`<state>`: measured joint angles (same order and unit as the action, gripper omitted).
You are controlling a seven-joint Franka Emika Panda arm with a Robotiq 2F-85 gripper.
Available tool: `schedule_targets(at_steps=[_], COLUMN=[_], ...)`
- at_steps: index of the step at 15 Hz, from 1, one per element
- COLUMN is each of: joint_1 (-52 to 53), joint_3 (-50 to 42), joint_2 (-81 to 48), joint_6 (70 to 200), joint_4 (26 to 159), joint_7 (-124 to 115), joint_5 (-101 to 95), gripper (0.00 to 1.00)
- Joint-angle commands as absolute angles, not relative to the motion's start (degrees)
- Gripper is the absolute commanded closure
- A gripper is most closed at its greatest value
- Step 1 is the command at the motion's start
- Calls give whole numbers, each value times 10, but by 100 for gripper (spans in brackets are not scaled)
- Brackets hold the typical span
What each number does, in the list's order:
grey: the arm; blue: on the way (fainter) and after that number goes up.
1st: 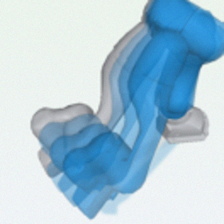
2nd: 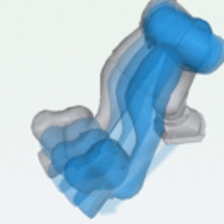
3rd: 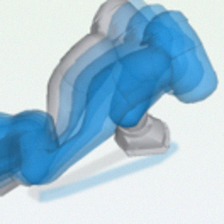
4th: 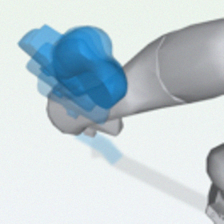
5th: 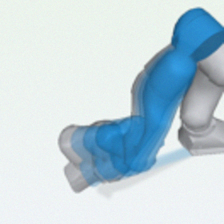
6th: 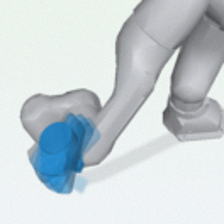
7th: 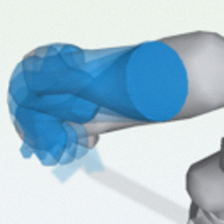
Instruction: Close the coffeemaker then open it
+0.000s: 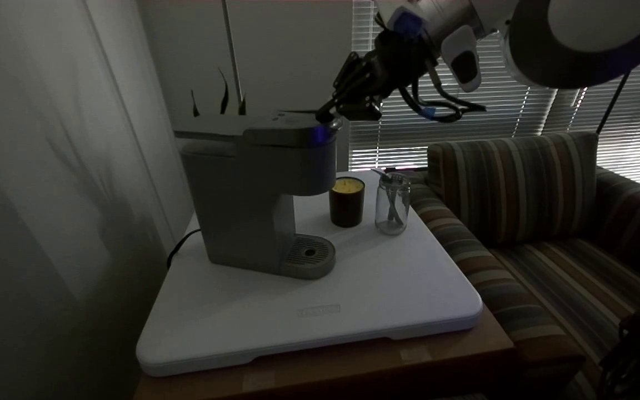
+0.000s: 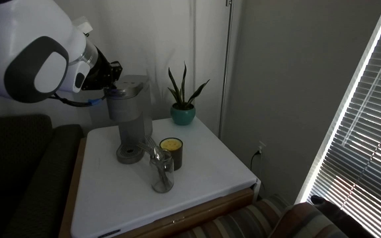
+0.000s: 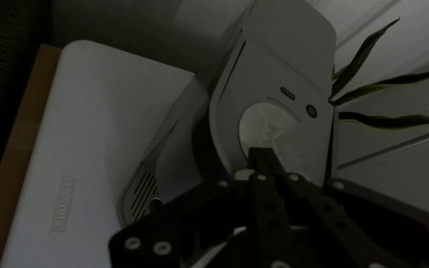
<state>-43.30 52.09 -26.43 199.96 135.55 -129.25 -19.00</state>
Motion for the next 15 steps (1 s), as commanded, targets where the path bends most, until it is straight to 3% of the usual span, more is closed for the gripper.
schedule_targets(at_steps=[1,15], joint_1=[-445,-452], joint_3=[513,513], joint_2=[-318,-316], joint_6=[2000,1975], joint_4=[1355,1305], joint_7=[-1277,-1262], joint_5=[-203,-242], gripper=[100,100])
